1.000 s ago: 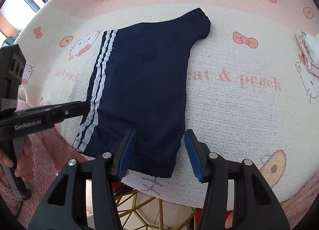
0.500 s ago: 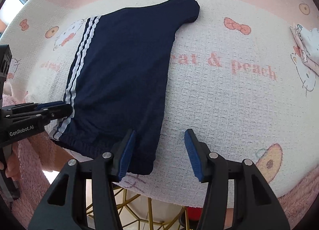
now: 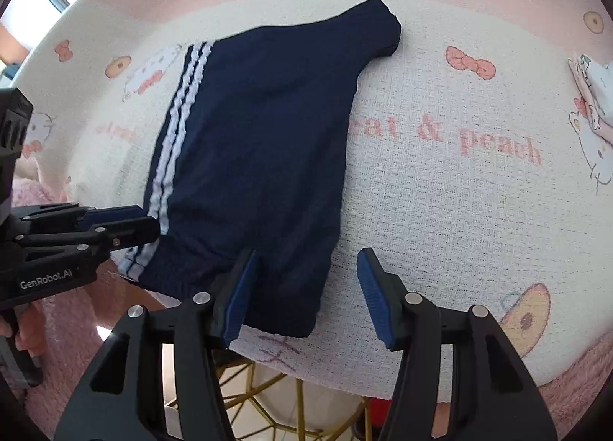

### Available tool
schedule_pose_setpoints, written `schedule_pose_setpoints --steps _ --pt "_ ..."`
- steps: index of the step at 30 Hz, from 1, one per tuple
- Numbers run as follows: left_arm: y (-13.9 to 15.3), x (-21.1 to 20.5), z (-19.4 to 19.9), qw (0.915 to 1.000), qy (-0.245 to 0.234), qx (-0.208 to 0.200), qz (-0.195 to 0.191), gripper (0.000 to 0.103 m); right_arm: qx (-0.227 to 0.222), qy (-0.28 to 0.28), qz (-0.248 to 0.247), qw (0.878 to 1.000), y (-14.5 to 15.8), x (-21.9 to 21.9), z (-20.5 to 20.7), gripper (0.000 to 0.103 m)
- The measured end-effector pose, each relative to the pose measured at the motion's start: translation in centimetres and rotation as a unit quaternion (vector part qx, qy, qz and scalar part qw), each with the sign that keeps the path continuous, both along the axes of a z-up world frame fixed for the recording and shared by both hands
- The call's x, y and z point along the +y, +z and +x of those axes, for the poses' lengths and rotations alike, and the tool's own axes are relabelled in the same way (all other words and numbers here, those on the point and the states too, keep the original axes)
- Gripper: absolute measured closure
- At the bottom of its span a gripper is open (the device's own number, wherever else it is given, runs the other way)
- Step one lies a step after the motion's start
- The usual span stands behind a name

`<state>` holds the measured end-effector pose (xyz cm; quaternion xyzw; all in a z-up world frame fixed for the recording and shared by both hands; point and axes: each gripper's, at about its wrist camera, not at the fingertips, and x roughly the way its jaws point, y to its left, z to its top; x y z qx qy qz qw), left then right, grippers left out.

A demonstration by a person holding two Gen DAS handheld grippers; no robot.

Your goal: Fold clothes

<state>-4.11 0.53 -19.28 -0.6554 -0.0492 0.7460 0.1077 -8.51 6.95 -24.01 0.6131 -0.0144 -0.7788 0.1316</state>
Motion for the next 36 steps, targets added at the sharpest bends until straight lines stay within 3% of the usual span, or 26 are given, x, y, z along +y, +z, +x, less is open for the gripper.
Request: schedule_pose_setpoints --steps 1,3,7,9,12,19,23,27,29,30,31,32,33,36 --pt "-0.4 0.1 0.0 0.9999 -0.003 -0.009 -0.008 0.062 -0.003 0.002 -0.001 1.0 0.0 0.0 -0.2 0.048" --pt "-1.1 0.4 0.1 0.9993 -0.009 -0.026 -0.025 0.061 -0.003 0.009 -0.002 1.0 0.0 -0.1 -0.5 0.044" --pt "0.3 -1.0 -1.5 0.9997 0.023 -0.001 0.003 0.061 -0.003 -0.01 -0.02 1.0 1.3 0.8 -1.3 0.045" --pt "0.8 -2.4 -3.0 0.9983 0.049 0.011 0.03 0.061 0.005 -0.045 -0.063 0.997 2.4 2.3 -2.6 0.045" --pt "0.8 -4.2 -6.4 0.9963 0.076 0.029 0.029 0.061 0.016 -0.089 -0.104 0.991 3.7 4.2 -5.4 0.045" --pt "-1.2 -6.4 -12.8 0.9962 0.072 0.039 0.028 0.061 0.046 -0.109 -0.065 0.991 5.4 6.5 -12.8 0.045" --pt "-2.2 -6.5 -13.7 0.9937 0.087 0.04 0.057 0.061 0.036 -0.133 -0.056 0.989 2.7 8.0 -16.1 0.045" --pt "-3.6 -8.1 -15.1 0.9917 0.086 0.052 0.08 0.061 0.029 -0.137 -0.043 0.989 -1.1 5.7 -20.0 0.044" --pt "-3.9 -7.7 -15.2 0.9908 0.082 0.063 0.087 0.061 0.044 -0.125 -0.042 0.99 -1.6 4.8 -20.4 0.045" --pt "-3.8 -7.6 -15.1 0.9904 0.079 0.069 0.09 0.071 0.051 -0.117 -0.041 0.991 -1.8 4.4 -20.6 0.063" --pt "-4.1 -7.2 -15.2 0.9904 0.073 0.066 0.097 0.092 0.053 -0.101 -0.039 0.993 -1.8 3.8 -20.6 0.075" --pt "-4.1 -6.7 -15.3 0.9903 0.071 0.067 0.099 0.092 0.056 -0.085 -0.038 0.994 -1.8 3.2 -20.7 0.088" --pt "-4.1 -6.3 -15.5 0.9901 0.07 0.068 0.101 0.092 0.058 -0.075 -0.04 0.995 -1.7 2.9 -20.6 0.094" --pt "-3.4 -5.1 -16.2 0.9895 0.044 0.084 0.11 0.092 0.069 -0.099 -0.069 0.99 -0.3 4.4 -19.8 0.096"
